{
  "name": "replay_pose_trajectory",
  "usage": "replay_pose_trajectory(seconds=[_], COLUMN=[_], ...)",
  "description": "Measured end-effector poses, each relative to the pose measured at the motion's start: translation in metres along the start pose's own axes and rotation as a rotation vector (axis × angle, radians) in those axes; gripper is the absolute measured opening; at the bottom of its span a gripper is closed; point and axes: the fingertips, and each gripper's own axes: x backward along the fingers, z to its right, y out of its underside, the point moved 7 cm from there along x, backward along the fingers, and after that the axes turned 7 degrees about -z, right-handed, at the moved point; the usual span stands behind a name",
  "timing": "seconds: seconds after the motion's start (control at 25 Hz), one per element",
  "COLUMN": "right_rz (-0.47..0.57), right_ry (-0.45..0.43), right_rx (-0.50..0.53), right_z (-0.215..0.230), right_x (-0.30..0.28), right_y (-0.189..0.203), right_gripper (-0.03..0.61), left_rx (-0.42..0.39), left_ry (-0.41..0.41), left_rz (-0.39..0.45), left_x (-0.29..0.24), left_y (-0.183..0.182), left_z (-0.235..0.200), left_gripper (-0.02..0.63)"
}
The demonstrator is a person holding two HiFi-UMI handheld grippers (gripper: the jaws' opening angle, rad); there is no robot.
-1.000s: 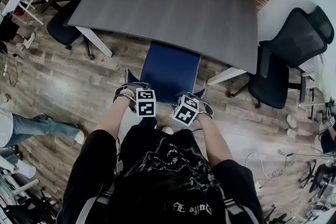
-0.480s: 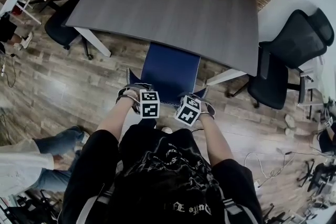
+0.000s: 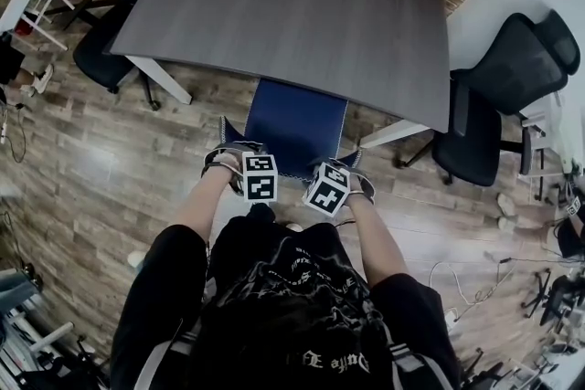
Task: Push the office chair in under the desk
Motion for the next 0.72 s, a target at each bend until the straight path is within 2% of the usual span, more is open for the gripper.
replay_pose_trajectory(seconds=[0.2, 0.72], right_rz=[-0.007, -0.004], right_ry=[-0.011, -0.010], right_rx=[0.002, -0.010], right_z=[0.002, 0.021], right_x=[0.000, 0.002], right_y=[-0.003, -0.009], right_gripper=[0.100, 0.100], left_rx=[0.000, -0.012], left_ry=[0.031, 0.043], left_rz=[0.000, -0.009], left_x=[0.000, 0.001], left_y=[0.002, 0.003], left_z=[-0.003, -0.023], left_gripper=[0.114, 0.114])
